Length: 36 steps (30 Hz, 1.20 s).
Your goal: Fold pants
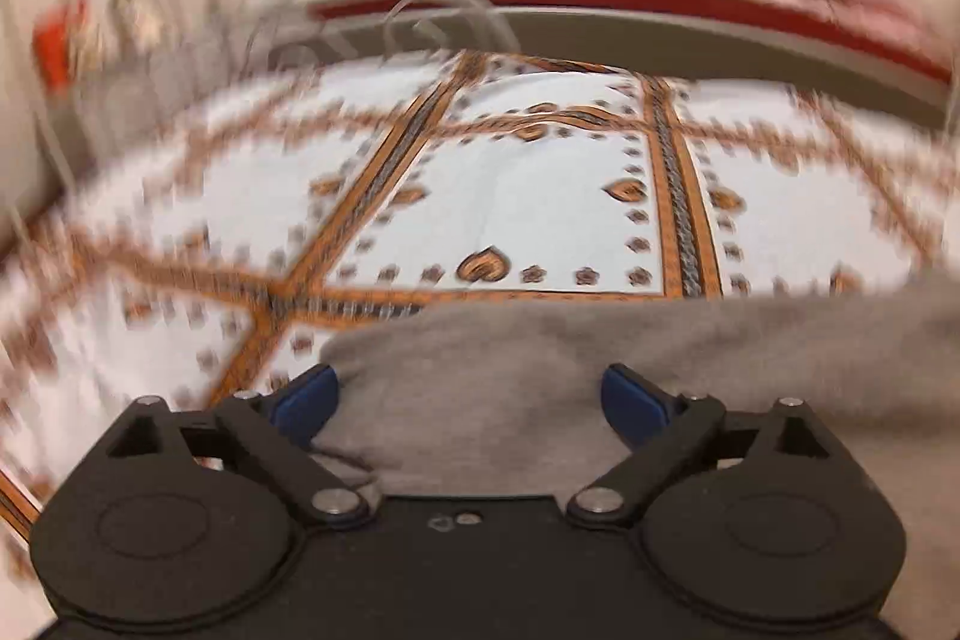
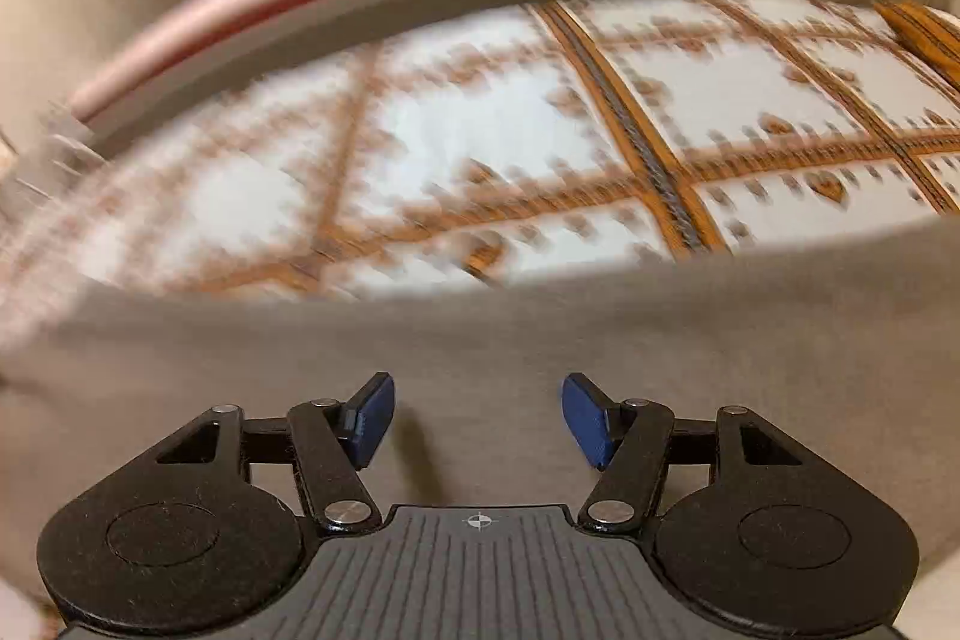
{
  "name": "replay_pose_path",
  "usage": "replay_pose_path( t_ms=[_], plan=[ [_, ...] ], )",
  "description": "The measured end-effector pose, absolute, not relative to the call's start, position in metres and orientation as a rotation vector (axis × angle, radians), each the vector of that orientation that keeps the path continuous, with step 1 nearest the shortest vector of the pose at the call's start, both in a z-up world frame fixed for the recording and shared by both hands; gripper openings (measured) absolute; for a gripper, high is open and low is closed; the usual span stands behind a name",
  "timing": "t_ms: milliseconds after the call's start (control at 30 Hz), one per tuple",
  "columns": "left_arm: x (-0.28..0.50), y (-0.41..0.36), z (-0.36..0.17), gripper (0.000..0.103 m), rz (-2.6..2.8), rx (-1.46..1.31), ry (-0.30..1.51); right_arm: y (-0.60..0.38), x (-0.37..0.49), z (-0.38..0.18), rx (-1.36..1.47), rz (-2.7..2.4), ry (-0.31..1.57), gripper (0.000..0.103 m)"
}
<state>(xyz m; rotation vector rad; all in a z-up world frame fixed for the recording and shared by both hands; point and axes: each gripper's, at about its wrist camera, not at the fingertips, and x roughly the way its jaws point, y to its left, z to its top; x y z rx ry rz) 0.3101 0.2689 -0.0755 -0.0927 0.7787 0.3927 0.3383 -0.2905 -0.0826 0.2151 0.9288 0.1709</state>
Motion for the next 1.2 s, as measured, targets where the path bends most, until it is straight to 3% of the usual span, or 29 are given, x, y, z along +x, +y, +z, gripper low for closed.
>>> replay_pose_path(
  t_ms=[67, 233, 467, 600, 933, 1000, 1067, 1200],
  plan=[
    [0.306, 0.268, -0.062, 0.086, 0.416, -0.106, 0.747, -0.29, 0.34, -0.077, 0.146, 0.145, 0.904, 0.062],
    [0.328, 0.214, -0.043, 0.086, 0.225, -0.079, 0.725, -0.296, 0.336, -0.065, 0.169, 0.159, 0.831, 0.062],
    [0.381, 0.113, -0.082, 0.089, 0.13, 0.123, 0.792, -0.319, 0.338, -0.071, 0.163, 0.141, 0.86, 0.063],
    [0.387, 0.134, -0.097, 0.096, 0.209, 0.032, 0.768, -0.341, 0.347, -0.09, 0.076, 0.077, 0.845, 0.064],
    [0.352, 0.124, -0.059, 0.094, 0.218, 0.121, 0.728, -0.383, 0.335, -0.061, 0.226, 0.034, 0.769, 0.065],
    [0.343, 0.116, -0.053, 0.094, 0.2, 0.138, 0.726, -0.385, 0.33, -0.057, 0.232, 0.049, 0.758, 0.068],
    [0.335, 0.109, -0.047, 0.094, 0.187, 0.155, 0.719, -0.384, 0.323, -0.055, 0.208, 0.035, 0.754, 0.079],
    [0.313, 0.104, -0.034, 0.095, 0.172, 0.124, 0.706, -0.39, 0.306, -0.05, 0.197, 0.028, 0.756, 0.082]
  ],
)
